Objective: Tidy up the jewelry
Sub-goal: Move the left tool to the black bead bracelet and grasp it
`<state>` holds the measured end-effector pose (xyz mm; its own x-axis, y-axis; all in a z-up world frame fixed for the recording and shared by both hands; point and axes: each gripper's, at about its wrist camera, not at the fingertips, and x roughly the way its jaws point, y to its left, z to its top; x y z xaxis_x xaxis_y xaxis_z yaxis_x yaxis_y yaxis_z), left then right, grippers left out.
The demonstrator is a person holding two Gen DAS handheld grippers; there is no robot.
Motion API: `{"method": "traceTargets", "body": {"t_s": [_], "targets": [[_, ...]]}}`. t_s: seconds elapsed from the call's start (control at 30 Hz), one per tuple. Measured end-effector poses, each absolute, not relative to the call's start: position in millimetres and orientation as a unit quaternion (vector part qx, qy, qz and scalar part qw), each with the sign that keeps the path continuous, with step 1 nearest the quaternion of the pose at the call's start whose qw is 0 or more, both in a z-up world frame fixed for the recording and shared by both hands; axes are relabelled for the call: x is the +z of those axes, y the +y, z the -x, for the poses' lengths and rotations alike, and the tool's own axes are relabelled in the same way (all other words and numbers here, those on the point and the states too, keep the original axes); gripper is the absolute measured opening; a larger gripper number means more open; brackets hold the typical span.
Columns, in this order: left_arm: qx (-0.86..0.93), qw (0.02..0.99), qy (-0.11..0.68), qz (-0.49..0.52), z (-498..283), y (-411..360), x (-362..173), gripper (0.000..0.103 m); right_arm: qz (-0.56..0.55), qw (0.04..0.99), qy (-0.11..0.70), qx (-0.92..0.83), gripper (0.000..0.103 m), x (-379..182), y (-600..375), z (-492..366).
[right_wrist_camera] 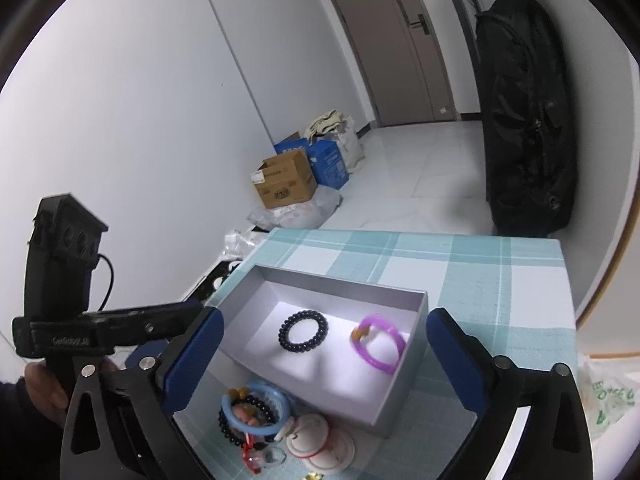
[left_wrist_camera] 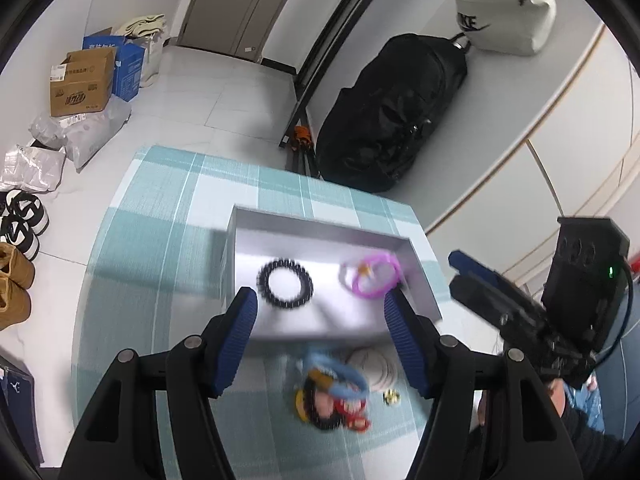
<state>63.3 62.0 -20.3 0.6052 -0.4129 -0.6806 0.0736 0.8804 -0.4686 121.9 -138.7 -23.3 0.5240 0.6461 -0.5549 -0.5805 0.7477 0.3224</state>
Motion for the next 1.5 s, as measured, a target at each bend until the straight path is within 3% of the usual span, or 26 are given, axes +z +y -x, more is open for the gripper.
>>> {"method": "traceTargets", "body": {"t_s": [0.47, 1.07, 1.1, 1.17, 1.27, 1.5], "targets": [[-0.164, 0.856, 0.482, 0.089, -51, 9, -45, 0.061, -0.045, 0.88, 0.339, 0.33, 0.103, -23, -152, -92], [-0.129, 0.872, 0.473, -0.012, -54, -12, -62, 0.061, -0.062, 0.881, 0.331, 0.333, 0.103, -19, -168, -87], [-0.131, 0.871, 0.472, -0.017, -54, -13, -61, 0.053, -0.061, 0.881, 0.331, 0.333, 0.103, -19, -169, -86], [-0.129, 0.873, 0.47, -0.027, -52, -15, -61, 0.05, -0.063, 0.881, 0.331, 0.333, 0.103, -19, -169, -86], [-0.132, 0.867, 0.479, -0.021, -54, -12, -61, 0.006, -0.068, 0.881, 0.33, 0.332, 0.103, -19, -170, -86], [-0.133, 0.863, 0.488, 0.014, -49, -3, -61, 0.006, -0.062, 0.881, 0.329, 0.335, 0.103, -18, -167, -83]]}}
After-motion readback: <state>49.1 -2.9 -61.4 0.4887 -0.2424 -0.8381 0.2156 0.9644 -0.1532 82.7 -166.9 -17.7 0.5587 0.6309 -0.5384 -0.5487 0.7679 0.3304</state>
